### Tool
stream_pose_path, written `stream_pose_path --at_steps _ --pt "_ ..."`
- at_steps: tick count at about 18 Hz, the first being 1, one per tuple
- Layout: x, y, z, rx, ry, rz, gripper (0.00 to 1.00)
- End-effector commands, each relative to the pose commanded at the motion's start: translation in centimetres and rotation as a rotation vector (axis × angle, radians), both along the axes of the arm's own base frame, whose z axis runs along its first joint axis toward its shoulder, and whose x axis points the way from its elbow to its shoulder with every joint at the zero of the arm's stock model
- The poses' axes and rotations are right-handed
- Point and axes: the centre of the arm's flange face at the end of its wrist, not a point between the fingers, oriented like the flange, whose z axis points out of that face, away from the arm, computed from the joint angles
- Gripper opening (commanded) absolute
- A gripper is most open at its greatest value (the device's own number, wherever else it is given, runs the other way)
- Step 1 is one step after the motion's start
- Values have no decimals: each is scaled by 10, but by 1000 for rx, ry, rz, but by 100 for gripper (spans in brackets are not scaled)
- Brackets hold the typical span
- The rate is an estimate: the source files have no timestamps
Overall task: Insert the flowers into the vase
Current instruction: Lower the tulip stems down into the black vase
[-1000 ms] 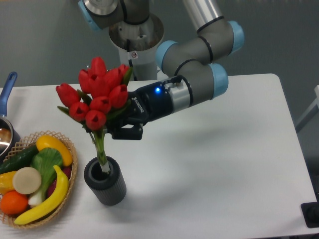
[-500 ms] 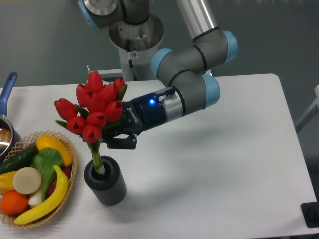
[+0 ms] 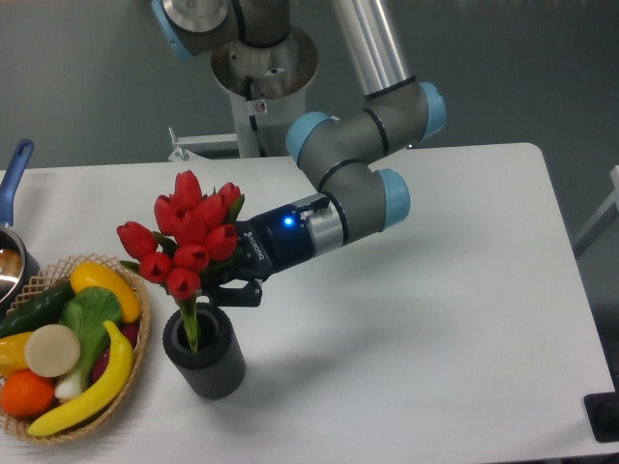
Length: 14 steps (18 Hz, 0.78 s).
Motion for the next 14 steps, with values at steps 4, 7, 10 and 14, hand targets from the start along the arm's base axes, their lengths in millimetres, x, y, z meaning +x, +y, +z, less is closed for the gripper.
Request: stream_pose_path --at_steps 4,7,10,14 --pt "-1 3 -14 -50 18 0 22" --pt "-3 6 -25 -78 24 -1 22" --pt "-4 6 -28 -88 28 -1 22" --pt "-6 8 -43 -115 25 -1 23"
